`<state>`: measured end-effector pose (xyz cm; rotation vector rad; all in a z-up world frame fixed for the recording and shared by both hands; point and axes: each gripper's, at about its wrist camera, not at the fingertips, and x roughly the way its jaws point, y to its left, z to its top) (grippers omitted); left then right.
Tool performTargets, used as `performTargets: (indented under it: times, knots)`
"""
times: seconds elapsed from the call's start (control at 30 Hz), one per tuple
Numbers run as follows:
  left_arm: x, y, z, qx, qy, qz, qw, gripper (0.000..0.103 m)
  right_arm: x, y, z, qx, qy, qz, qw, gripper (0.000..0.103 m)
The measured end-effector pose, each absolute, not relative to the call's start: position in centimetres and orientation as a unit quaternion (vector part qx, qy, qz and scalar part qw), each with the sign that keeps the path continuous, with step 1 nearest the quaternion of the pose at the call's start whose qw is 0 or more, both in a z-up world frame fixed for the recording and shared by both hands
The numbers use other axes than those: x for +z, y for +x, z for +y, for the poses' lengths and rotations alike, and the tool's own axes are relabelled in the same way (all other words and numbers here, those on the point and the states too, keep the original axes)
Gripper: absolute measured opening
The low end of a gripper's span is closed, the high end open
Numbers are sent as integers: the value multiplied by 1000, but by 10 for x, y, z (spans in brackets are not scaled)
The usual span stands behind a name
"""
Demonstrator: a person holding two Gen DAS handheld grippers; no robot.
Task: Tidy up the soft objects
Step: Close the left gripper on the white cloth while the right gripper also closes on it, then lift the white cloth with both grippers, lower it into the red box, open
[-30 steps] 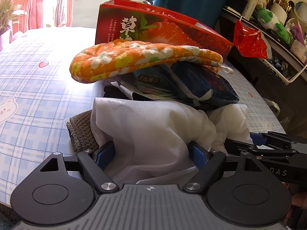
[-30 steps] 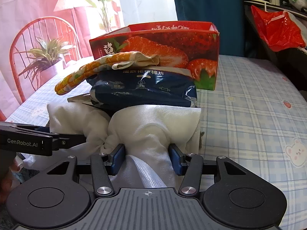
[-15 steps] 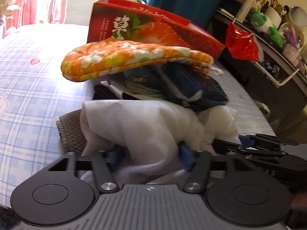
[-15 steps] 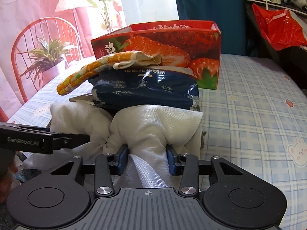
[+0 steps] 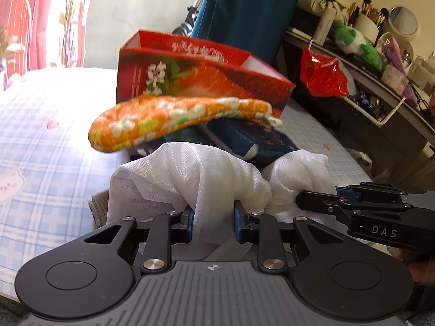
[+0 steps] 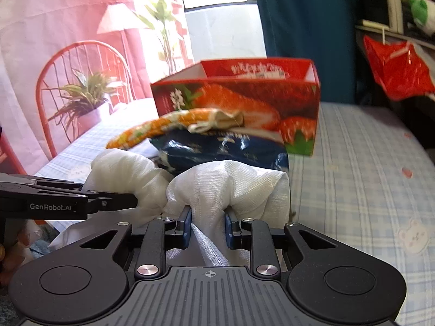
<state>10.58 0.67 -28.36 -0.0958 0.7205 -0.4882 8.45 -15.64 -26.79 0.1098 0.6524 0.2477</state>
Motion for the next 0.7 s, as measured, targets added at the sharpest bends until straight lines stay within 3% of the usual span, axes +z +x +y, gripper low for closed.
performTargets:
  times: [0.7]
  knots:
    - [-241, 83, 14, -239, -29, 273, 931, 28, -221, 69, -152, 132, 32, 232, 963, 21]
